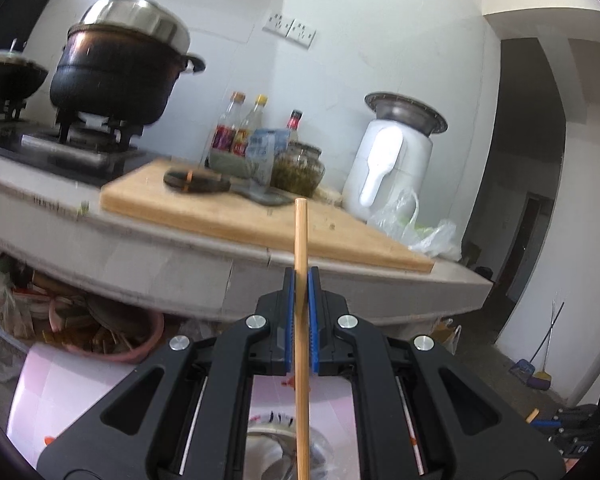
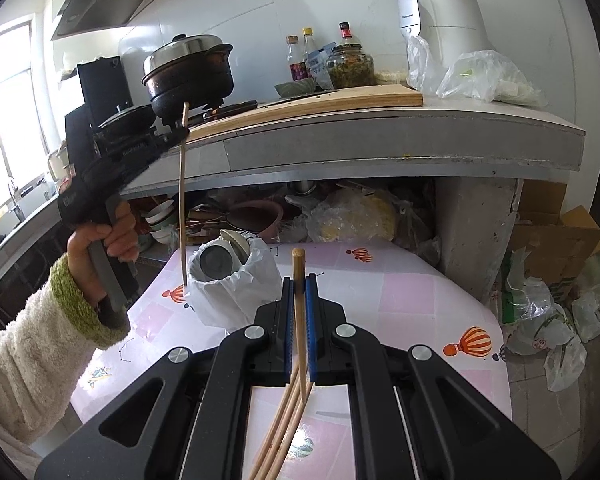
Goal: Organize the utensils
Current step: 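Carry both held chopsticks up toward the bagged steel holder, then lower the chopstick into the holder and open the left tool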
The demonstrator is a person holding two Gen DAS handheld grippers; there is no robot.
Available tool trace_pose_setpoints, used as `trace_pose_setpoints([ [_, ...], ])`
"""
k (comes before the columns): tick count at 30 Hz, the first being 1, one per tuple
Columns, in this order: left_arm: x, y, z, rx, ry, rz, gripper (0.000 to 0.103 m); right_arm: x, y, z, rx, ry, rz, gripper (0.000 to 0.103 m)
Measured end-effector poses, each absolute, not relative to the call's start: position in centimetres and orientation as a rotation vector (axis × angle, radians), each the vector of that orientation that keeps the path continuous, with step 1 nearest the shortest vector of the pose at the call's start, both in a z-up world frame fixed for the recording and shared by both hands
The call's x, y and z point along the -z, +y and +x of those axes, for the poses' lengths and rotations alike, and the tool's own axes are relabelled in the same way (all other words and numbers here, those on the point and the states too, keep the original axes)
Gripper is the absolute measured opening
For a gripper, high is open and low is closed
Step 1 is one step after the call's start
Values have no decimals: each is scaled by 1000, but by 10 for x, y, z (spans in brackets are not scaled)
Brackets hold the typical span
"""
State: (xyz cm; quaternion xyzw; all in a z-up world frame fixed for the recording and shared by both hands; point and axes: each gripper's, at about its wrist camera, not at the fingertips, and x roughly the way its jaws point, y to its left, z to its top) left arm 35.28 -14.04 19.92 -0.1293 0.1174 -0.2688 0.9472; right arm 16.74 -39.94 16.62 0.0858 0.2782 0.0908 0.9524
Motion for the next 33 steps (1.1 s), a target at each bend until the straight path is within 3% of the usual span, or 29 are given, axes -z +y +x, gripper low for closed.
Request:
trace_pose_setpoints([
  [8,-212,-146,356,510,180,-195,6,-162,-401,169,-186,577,179,6],
  [33,-129,-133,328,504,318,-114,6,-161,-391,171,-210,588,182,6],
])
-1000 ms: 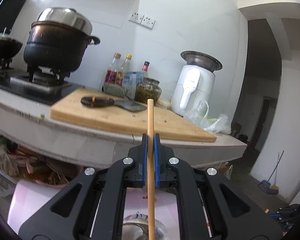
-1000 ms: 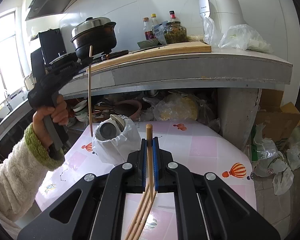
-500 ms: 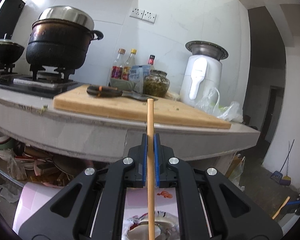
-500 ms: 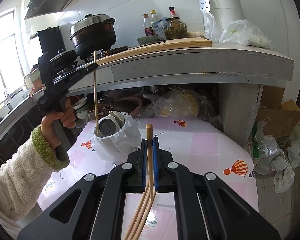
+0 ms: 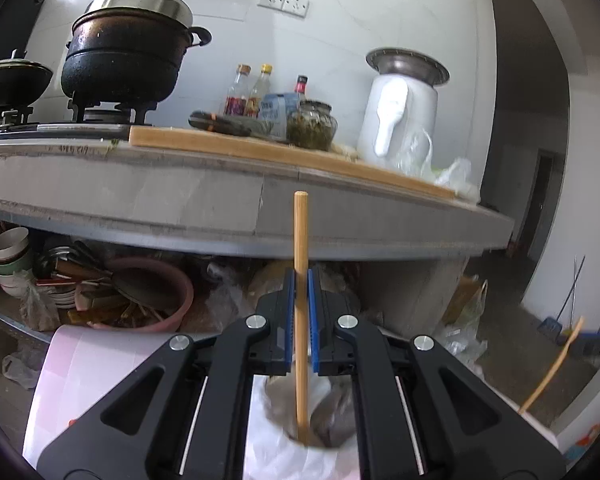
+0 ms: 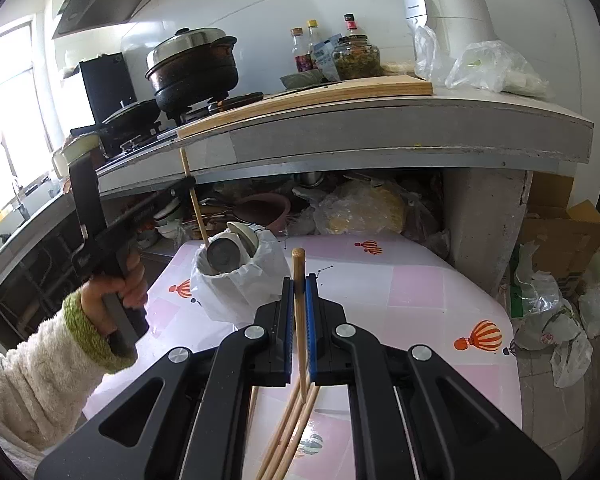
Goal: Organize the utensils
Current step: 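Lower the chopstick into the holder and open the left tool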
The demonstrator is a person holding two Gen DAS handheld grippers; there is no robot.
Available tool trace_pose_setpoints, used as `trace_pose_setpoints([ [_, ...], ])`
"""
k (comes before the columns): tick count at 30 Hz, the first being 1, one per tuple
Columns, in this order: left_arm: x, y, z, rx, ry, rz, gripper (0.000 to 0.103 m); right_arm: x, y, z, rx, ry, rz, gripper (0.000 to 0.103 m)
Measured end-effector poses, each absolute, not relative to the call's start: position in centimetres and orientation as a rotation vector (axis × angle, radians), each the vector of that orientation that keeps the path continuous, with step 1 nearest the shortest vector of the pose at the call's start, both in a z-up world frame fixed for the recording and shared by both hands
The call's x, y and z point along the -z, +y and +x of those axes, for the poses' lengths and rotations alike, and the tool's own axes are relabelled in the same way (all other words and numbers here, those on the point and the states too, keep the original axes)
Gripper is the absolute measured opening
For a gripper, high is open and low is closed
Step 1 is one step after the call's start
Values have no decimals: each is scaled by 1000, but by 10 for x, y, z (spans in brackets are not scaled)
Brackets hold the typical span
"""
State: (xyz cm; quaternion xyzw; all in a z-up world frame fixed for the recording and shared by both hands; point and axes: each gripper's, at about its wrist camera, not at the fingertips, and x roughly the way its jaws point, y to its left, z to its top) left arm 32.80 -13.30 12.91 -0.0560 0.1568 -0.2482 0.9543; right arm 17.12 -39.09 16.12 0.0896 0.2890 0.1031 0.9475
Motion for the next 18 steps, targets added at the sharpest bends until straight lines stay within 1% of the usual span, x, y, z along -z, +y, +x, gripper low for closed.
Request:
trace_pose_setpoints([
  [8,-116,-141,318,462,374,-29,6,-170,-383,168,-221,574,165,6],
  [14,-101,-141,324,416,448,-7,6,-177,-377,163,-223,564,152,6],
  [18,-100,-141,324,397,454,9,6,-183,-374,160,-221,557,143,6],
])
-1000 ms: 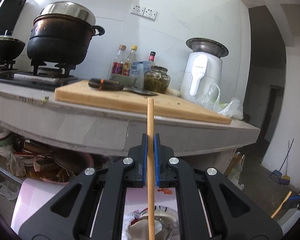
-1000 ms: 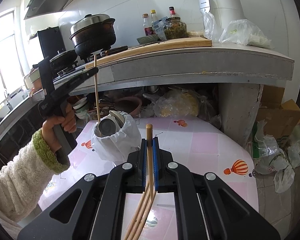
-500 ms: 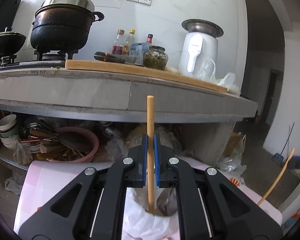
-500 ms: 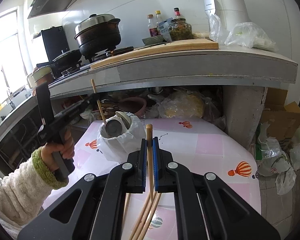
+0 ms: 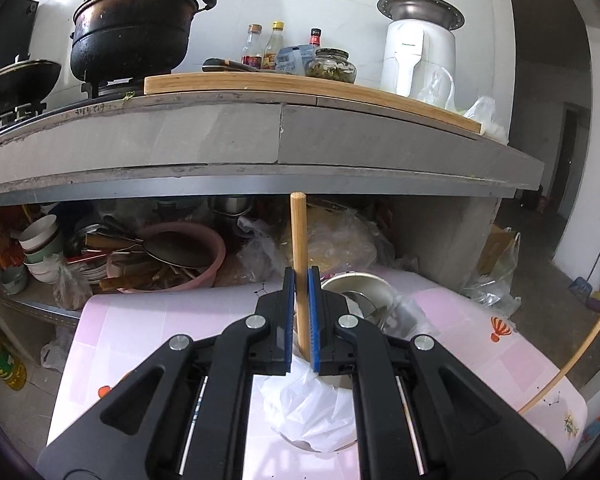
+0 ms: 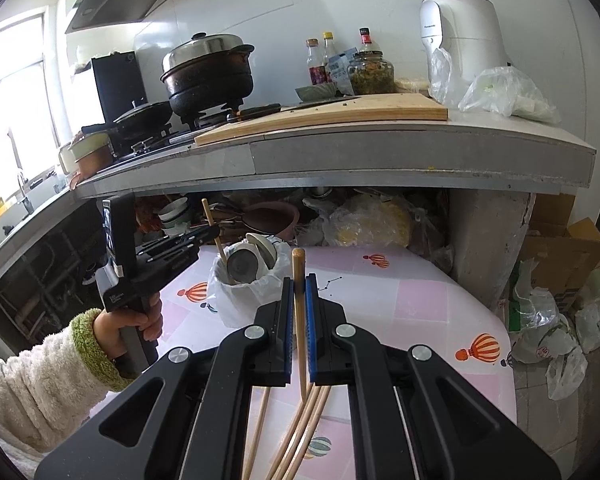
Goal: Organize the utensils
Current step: 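Lower the chopstick into the holder and open the left tool, then lower the chopstick into the holder and open the right tool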
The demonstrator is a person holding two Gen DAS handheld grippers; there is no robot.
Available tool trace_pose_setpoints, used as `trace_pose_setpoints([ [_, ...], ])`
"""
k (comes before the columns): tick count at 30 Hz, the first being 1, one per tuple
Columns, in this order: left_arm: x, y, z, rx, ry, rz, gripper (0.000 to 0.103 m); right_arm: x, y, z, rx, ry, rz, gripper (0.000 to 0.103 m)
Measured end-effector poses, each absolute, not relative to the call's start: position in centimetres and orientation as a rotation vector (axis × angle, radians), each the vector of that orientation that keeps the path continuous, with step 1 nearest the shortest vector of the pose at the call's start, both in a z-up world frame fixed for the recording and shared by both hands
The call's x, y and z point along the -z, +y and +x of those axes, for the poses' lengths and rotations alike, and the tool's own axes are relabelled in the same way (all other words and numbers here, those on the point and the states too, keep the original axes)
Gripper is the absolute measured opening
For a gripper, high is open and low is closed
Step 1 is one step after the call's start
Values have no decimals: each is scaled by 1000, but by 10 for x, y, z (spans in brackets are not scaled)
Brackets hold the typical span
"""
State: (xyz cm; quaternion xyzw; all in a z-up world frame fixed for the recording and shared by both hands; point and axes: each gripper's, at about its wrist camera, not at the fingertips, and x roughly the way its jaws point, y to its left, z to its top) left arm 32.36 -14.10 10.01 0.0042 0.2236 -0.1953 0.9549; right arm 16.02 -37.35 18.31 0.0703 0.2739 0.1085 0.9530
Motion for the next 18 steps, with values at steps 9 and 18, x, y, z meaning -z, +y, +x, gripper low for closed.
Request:
trace_pose_setpoints([
  [9,-106,-132,319,394,484,-3,28,-196,-364,163,-230,546,124,6],
  [18,-116,-97,284,353,460,-47,64,-236,-351,190,-292,494,118,6],
])
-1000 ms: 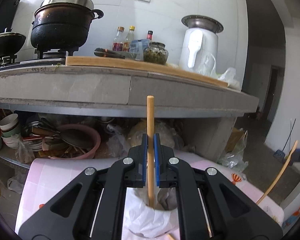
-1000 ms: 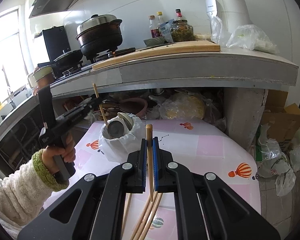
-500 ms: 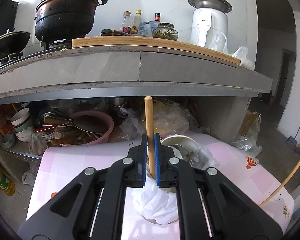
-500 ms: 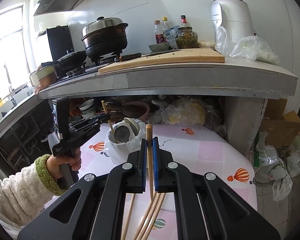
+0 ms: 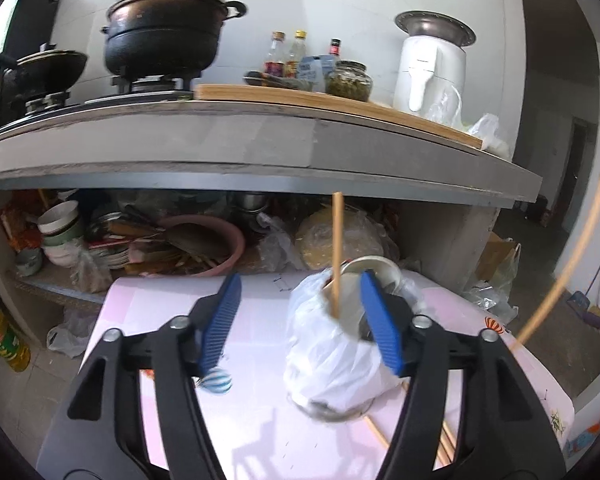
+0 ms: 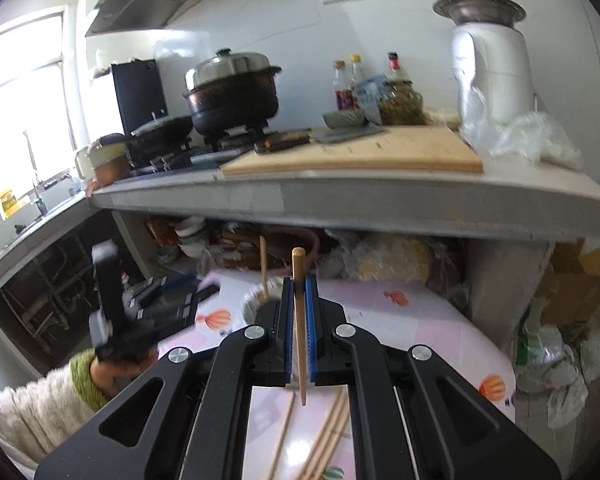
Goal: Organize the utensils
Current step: 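Lower the chopstick into the holder and open the right tool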
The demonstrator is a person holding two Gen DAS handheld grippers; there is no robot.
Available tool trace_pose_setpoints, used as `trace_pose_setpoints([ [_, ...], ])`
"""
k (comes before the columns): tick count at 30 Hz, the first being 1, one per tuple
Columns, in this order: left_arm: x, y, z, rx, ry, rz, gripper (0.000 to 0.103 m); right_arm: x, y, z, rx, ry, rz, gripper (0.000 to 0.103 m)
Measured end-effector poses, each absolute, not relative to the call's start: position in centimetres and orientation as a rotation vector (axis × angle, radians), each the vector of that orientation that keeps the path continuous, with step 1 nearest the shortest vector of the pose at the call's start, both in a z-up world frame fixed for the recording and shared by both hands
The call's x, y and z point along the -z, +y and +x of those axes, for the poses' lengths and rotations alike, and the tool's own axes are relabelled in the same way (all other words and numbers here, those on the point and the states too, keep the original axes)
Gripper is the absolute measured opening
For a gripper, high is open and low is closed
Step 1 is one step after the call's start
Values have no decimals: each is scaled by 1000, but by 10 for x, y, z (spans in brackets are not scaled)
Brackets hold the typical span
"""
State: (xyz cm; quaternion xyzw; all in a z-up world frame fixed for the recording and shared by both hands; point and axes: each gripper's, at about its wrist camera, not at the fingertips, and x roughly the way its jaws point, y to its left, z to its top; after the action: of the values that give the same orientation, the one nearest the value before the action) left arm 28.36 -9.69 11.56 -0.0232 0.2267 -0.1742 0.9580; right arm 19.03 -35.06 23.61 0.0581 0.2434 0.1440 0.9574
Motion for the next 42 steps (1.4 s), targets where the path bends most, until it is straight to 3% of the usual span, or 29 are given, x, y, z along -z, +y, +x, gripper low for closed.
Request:
trace_pose_setpoints([
  [6,-105,-53,246,289,474,-105,75,-268,-330,224,-326,447,97,6],
  [11,-91,-17,215,223,483,-144,78,-275,-310,265,-326,449,76,6],
  [22,-69,32,181,113,502,-166,78,-273,-286,311,-316,489,36,6],
  [42,-56,41,178,88,522,-198,78,-283,-278,314,-323,490,-17,6],
])
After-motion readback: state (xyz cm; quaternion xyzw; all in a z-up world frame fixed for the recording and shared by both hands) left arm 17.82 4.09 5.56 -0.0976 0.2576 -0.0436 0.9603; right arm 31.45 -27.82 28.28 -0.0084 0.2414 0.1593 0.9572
